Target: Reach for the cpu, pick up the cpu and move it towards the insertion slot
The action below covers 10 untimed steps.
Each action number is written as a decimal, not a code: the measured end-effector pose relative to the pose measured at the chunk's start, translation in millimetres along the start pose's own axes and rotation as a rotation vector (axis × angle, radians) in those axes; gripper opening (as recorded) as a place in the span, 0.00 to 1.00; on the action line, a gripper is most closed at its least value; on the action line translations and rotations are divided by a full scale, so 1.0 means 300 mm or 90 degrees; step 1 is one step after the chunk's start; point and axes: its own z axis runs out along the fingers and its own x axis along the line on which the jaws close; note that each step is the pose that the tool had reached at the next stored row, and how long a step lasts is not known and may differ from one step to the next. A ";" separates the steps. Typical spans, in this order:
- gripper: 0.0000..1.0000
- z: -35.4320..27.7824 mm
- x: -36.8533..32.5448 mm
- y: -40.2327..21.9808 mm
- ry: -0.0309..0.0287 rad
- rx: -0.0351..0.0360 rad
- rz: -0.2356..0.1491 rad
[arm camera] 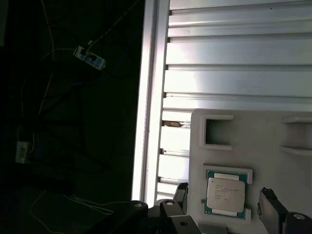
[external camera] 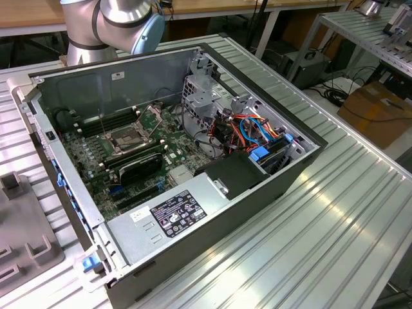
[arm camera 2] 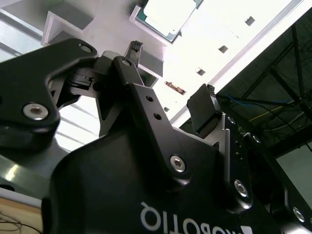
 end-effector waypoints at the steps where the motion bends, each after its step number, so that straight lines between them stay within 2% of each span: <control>1: 0.66 0.004 0.000 0.000 0.0000 0.0000 0.000; 10: 0.66 0.032 0.000 -0.001 0.0000 0.0000 0.000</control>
